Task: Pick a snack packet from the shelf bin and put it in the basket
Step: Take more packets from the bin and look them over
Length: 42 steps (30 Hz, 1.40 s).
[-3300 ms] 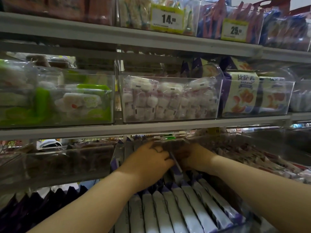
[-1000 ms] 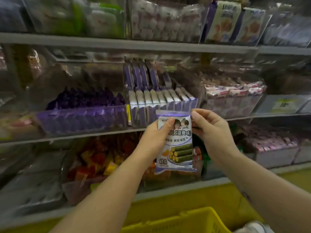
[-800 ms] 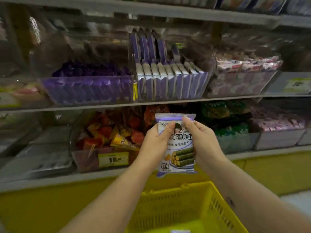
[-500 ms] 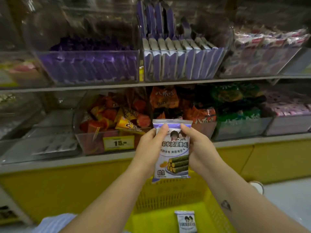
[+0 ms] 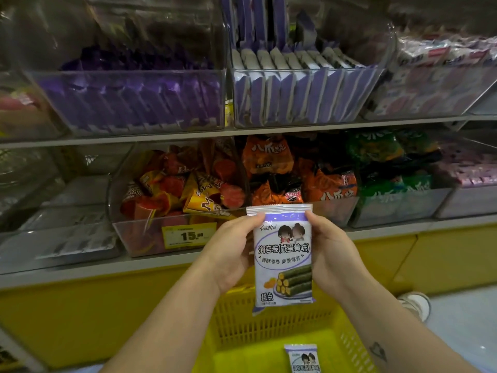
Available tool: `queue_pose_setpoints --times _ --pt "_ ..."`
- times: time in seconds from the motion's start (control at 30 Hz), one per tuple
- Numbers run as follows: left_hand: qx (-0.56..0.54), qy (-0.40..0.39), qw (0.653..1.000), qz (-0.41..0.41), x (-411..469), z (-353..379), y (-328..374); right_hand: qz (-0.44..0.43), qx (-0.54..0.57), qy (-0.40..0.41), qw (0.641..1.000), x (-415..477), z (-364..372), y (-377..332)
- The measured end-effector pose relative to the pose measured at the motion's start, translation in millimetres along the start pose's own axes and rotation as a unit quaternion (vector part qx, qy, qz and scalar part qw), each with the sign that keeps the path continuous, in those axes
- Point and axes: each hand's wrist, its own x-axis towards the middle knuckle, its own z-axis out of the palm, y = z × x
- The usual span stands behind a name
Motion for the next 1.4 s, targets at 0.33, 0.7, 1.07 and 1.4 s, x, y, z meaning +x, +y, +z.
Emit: queue_pose_setpoints --times 0.33,0.7,1.07,1.4 --pt "-0.053 -0.027 0.998 0.0 2.1 -2.8 -2.1 -0.022 -0.261 -0.105 0.959 -2.3 -17.1 -12.1" --pt "-0.104 -0.102 0.987 -0.072 -3.9 -5.0 6.8 0.047 -0.243 -0.079 0.966 -13.2 -31.5 -12.0" --pt "0.071 -0.136 0.988 -0.005 -11.3 -7.1 0.5 0.03 -0.105 -0.026 0.994 -10.6 -15.7 -11.1" --pt "-0.015 -0.165 0.986 -0.022 -8.7 -18.4 7.0 0.045 -0.123 -0.047 0.99 -11.5 -12.8 -22.0"
